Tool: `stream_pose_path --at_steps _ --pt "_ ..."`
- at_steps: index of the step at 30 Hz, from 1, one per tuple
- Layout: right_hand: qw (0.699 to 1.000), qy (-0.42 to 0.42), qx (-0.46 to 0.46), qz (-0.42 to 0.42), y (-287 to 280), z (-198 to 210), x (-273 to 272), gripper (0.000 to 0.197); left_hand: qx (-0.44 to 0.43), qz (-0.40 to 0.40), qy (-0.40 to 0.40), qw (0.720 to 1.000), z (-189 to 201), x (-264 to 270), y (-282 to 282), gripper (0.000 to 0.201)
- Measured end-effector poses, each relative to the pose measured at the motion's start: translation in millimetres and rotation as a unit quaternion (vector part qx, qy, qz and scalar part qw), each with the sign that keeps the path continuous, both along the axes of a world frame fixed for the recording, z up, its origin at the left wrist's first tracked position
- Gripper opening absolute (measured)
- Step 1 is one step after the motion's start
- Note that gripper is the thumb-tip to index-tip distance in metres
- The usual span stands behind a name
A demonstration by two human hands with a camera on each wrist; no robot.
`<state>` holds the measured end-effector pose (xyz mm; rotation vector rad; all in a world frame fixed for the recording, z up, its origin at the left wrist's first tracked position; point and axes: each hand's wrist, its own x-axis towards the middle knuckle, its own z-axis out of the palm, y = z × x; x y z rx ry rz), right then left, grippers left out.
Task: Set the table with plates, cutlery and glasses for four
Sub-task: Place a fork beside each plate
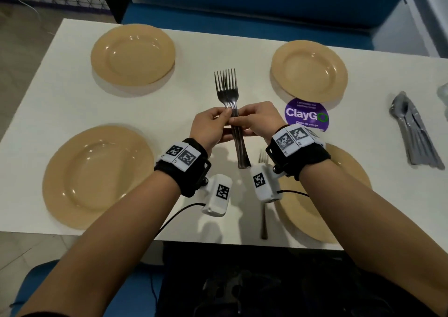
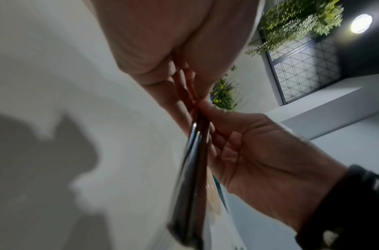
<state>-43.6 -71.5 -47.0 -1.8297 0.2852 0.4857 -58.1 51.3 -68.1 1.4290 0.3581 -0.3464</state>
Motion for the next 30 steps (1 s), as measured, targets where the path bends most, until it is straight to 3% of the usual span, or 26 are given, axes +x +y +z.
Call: stream_pose_path --at_steps 3,9,16,23,30 --pt "0.999 -0.013 0.034 -0.023 50 5 17 0.015 0.014 0.007 -0.004 1.0 3 15 56 0.015" --pt "0.996 -0.006 0.053 -0.073 168 3 35 0.005 0.107 -0.041 0.009 0.993 5 24 191 0.018" --pt "0.997 0.017 0.038 -0.058 269 -2 17 0.013 0.158 0.016 0.045 0.986 -7 6 338 0.015" --pt "0.999 0.02 -0.016 -0.047 304 -7 9 0.004 0.272 0.007 0.085 0.959 -38 -16 400 0.015" --pt "0.998 0.009 -0.026 -0.049 313 -8 4 0.009 0.322 -0.056 0.086 0.941 -44 -42 404 0.01"
